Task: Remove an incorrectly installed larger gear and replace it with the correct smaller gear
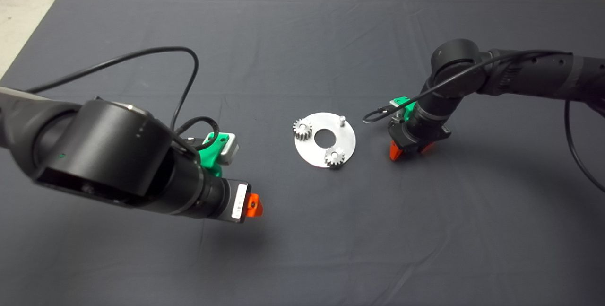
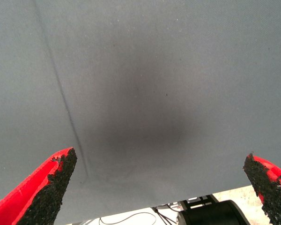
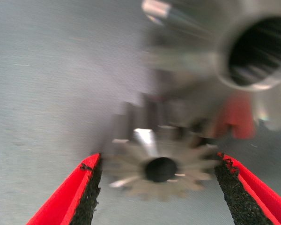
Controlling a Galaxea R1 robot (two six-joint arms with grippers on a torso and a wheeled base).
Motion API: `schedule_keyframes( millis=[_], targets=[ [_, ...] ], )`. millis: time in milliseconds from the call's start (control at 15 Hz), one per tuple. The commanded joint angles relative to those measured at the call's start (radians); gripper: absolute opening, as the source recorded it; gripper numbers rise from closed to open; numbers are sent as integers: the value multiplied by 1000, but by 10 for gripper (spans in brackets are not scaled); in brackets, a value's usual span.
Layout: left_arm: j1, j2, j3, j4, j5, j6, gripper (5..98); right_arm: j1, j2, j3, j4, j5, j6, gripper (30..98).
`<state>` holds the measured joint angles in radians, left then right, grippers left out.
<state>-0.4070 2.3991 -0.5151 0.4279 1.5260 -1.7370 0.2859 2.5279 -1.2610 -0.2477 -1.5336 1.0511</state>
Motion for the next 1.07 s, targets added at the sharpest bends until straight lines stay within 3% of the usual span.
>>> schedule_keyframes(
  millis=[0,1000],
  targets=[
    [-3,1,-2,17,14,7,921,87,43,67,-54,-122,10,637],
    [-4,1,9,17,14,5,921,96,36,39,-55,-124,7,637]
  ],
)
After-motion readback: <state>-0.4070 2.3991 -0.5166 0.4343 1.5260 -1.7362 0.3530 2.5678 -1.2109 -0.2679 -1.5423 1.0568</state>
